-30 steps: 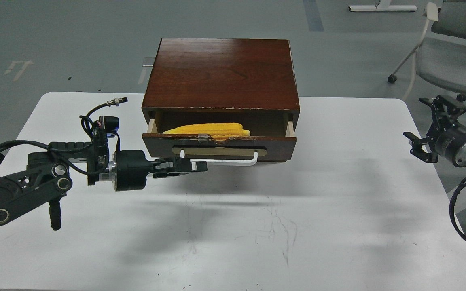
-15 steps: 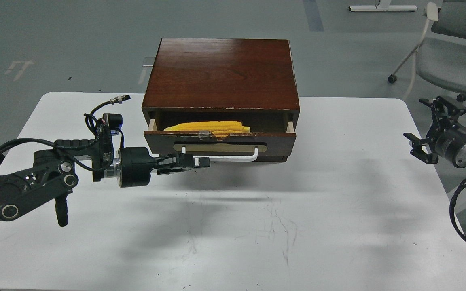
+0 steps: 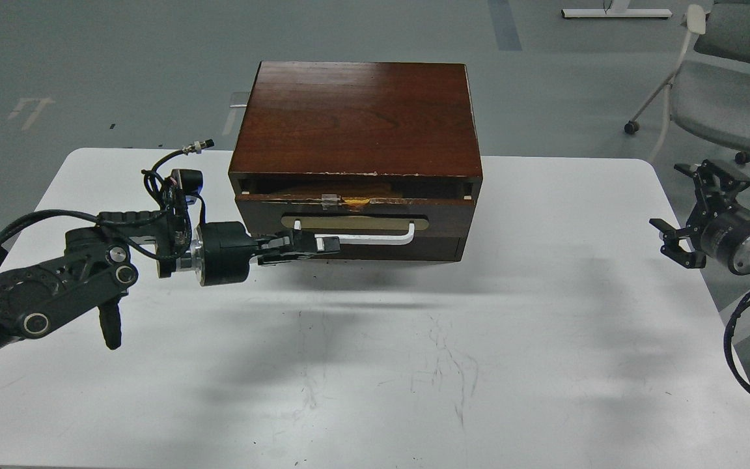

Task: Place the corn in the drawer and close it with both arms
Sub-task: 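Push the drawer front with the left gripper into the cabinet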

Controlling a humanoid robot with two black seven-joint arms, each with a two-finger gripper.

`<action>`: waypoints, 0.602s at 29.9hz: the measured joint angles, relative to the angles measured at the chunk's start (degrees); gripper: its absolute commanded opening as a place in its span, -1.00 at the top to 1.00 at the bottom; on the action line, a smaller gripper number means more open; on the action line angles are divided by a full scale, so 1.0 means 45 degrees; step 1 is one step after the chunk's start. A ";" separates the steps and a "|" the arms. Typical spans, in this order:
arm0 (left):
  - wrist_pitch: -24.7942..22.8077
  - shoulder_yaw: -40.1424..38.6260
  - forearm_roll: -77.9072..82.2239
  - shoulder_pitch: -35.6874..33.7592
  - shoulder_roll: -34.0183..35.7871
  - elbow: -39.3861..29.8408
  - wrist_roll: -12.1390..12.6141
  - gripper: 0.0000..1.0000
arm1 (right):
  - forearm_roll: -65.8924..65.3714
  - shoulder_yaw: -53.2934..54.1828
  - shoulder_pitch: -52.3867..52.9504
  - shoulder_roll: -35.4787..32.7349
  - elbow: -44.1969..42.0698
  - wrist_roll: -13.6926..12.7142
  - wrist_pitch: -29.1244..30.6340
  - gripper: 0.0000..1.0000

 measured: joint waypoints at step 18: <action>0.0001 -0.0001 -0.0021 -0.0502 -0.0565 0.1310 0.0002 1.00 | 0.0000 -0.0003 0.0000 0.0000 -0.0022 -0.0001 0.0000 -0.97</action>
